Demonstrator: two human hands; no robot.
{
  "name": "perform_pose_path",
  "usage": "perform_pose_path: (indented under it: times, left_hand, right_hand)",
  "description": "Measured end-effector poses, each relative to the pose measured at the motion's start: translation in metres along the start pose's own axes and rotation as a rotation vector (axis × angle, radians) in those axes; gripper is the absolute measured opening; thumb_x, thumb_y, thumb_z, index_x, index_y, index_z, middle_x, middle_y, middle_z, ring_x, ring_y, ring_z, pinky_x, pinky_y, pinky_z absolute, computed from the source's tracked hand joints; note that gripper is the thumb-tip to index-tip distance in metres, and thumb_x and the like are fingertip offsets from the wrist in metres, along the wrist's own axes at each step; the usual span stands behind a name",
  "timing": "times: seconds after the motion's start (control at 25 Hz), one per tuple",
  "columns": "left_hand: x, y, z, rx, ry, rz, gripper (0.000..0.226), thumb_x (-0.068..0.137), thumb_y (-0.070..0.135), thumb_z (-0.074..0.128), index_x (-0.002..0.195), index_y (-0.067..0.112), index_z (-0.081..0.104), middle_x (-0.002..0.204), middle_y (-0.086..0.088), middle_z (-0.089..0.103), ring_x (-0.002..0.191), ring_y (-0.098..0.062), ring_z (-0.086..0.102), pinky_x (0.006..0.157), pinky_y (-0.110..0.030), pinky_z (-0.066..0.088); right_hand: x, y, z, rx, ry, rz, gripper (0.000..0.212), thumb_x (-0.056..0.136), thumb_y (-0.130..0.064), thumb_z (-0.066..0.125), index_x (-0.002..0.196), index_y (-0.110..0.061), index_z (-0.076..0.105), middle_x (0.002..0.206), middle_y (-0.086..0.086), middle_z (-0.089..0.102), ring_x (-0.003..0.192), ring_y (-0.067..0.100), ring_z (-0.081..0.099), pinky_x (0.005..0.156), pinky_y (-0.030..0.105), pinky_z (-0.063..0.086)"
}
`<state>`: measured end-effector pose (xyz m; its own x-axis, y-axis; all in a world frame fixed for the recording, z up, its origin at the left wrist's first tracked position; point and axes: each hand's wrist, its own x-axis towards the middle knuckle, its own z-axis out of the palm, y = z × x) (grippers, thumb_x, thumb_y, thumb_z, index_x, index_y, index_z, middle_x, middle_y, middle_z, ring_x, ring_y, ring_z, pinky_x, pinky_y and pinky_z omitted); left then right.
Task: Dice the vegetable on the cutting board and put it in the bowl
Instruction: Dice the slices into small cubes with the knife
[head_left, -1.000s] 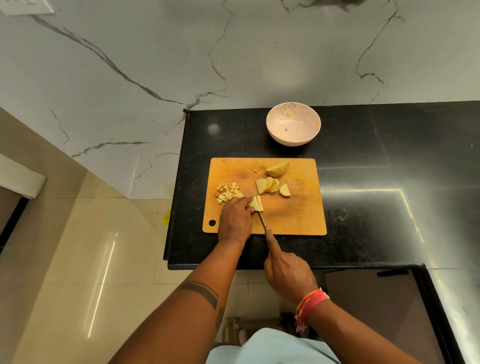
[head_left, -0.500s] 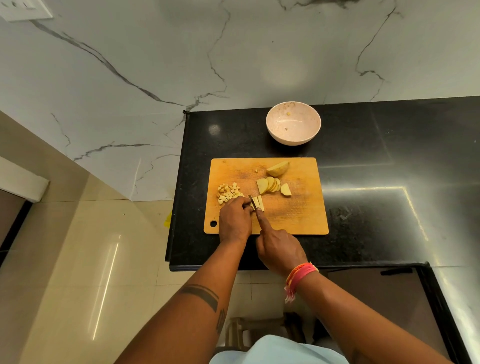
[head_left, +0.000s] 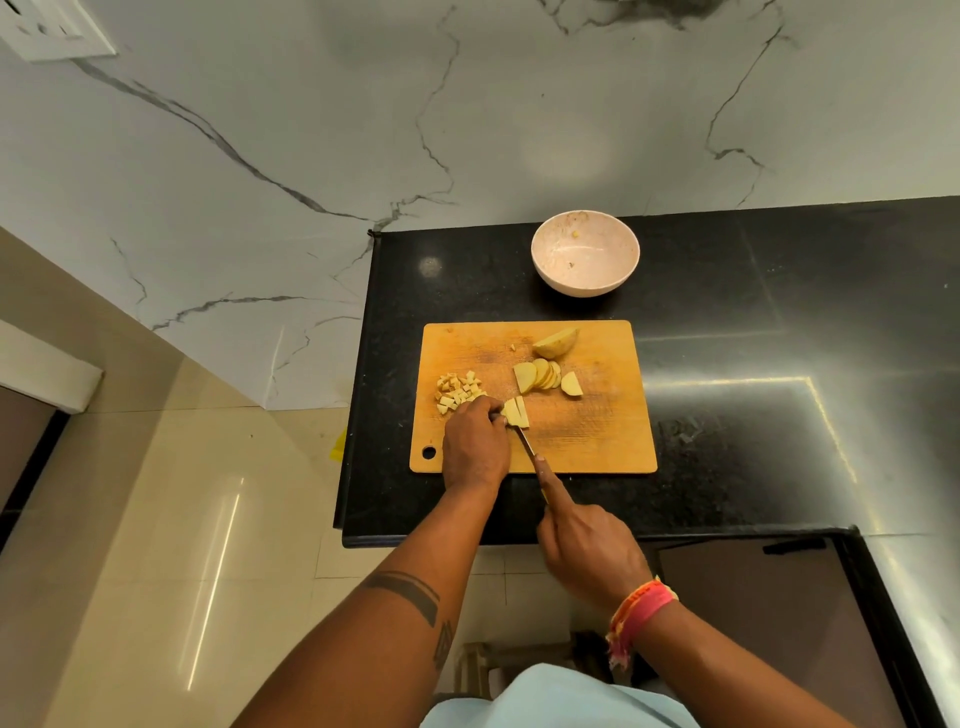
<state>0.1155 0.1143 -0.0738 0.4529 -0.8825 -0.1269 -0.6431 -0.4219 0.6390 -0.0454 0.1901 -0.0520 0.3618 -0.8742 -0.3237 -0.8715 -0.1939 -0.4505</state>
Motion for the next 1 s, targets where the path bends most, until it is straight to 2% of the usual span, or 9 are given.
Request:
perform_pose_path:
  times: [0.08,0.2,0.28,0.52,0.68,1.0]
  left_hand:
    - [-0.003,0.003,0.002,0.028,-0.007,0.012,0.025,0.100,0.030,0.057,0.123,0.023,0.065,0.119,0.001,0.060,0.114,-0.019,0.055,0.089,-0.029,0.048]
    - [-0.005,0.008,0.008,0.139,-0.056,0.043,0.051,0.094,0.055,0.060,0.133,0.023,0.055,0.127,-0.002,0.050,0.119,-0.021,0.048,0.097,-0.036,0.048]
    - [-0.003,0.011,0.010,0.243,-0.069,0.070,0.061,0.090,0.060,0.063,0.136,0.022,0.051,0.129,-0.004,0.046,0.118,-0.022,0.047,0.098,-0.036,0.047]
    - [0.008,0.007,0.004,0.300,-0.156,0.238,0.046,0.097,0.036,0.063,0.141,0.024,0.053,0.131,0.000,0.043,0.122,-0.020,0.044,0.104,-0.034,0.041]
    - [0.017,0.000,-0.005,0.263,-0.241,0.350,0.046,0.099,0.018,0.060,0.144,0.022,0.053,0.133,0.004,0.044,0.126,-0.018,0.043,0.111,-0.033,0.040]
    - [0.014,-0.006,-0.004,0.236,-0.201,0.323,0.049,0.099,0.026,0.062,0.146,0.019,0.052,0.132,0.003,0.046,0.125,-0.016,0.044,0.113,-0.031,0.038]
  right_hand:
    - [0.002,0.007,-0.006,0.050,0.048,0.015,0.072,0.103,-0.033,0.036,0.160,-0.038,-0.007,0.060,-0.007,0.053,0.049,0.013,0.052,0.046,0.033,0.037]
    - [0.011,0.018,-0.014,0.068,0.093,0.059,0.071,0.103,-0.032,0.037,0.159,-0.040,-0.004,0.060,-0.006,0.053,0.049,0.013,0.051,0.047,0.032,0.034]
    - [0.013,0.021,-0.016,0.066,0.094,0.071,0.070,0.103,-0.032,0.037,0.160,-0.040,-0.002,0.061,-0.005,0.053,0.049,0.013,0.050,0.048,0.032,0.032]
    - [0.019,0.025,-0.013,0.089,0.075,0.090,0.068,0.104,-0.031,0.037,0.161,-0.037,0.002,0.062,-0.005,0.053,0.051,0.015,0.051,0.049,0.033,0.034]
    - [0.024,0.022,-0.013,0.081,0.083,0.109,0.067,0.104,-0.031,0.037,0.161,-0.036,0.003,0.063,-0.004,0.054,0.052,0.015,0.051,0.047,0.032,0.032]
    - [0.019,0.004,0.004,0.074,0.044,0.085,0.071,0.103,-0.032,0.036,0.160,-0.038,-0.006,0.065,-0.003,0.056,0.053,0.016,0.053,0.051,0.035,0.041]
